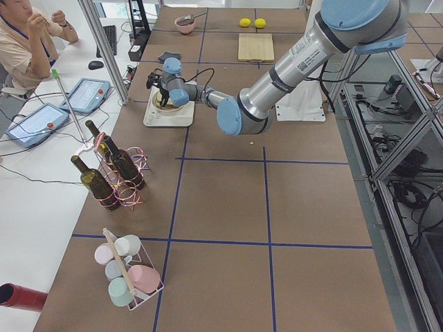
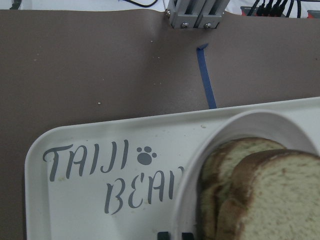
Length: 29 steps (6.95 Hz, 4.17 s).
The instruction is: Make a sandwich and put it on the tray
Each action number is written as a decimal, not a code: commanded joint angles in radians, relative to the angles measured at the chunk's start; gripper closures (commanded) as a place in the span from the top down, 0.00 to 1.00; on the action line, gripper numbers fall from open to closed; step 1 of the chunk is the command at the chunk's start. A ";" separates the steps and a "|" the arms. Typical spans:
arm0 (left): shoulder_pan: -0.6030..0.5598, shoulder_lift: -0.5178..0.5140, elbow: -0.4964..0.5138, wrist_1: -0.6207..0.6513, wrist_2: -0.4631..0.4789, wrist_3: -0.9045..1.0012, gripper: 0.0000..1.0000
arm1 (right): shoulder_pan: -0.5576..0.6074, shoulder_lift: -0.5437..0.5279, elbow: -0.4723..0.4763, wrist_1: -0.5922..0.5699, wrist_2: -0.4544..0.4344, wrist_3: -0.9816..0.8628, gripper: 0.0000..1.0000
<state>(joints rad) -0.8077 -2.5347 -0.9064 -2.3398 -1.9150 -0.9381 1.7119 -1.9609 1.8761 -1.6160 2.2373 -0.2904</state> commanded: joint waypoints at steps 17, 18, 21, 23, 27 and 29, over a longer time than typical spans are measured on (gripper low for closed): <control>-0.755 1.194 -0.913 0.761 -0.377 1.240 1.00 | -0.143 -0.005 0.051 0.051 0.100 0.139 1.00; -0.755 1.192 -0.924 0.760 -0.371 1.240 1.00 | -0.143 -0.010 0.051 0.053 0.100 0.137 1.00; -0.754 1.192 -0.916 0.758 -0.372 1.237 1.00 | -0.143 -0.015 0.041 0.054 0.102 0.137 1.00; -0.754 1.192 -0.902 0.757 -0.377 1.236 1.00 | -0.143 -0.015 0.017 0.053 0.097 0.136 1.00; -0.752 1.191 -0.901 0.755 -0.380 1.234 1.00 | -0.143 -0.026 0.012 0.053 0.096 0.131 1.00; -0.752 1.191 -0.893 0.754 -0.380 1.234 1.00 | -0.143 -0.026 0.014 0.053 0.096 0.132 1.00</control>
<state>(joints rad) -1.5601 -1.3438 -1.8042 -1.5856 -2.2948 0.2961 1.5693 -1.9859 1.8890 -1.5632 2.3332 -0.1590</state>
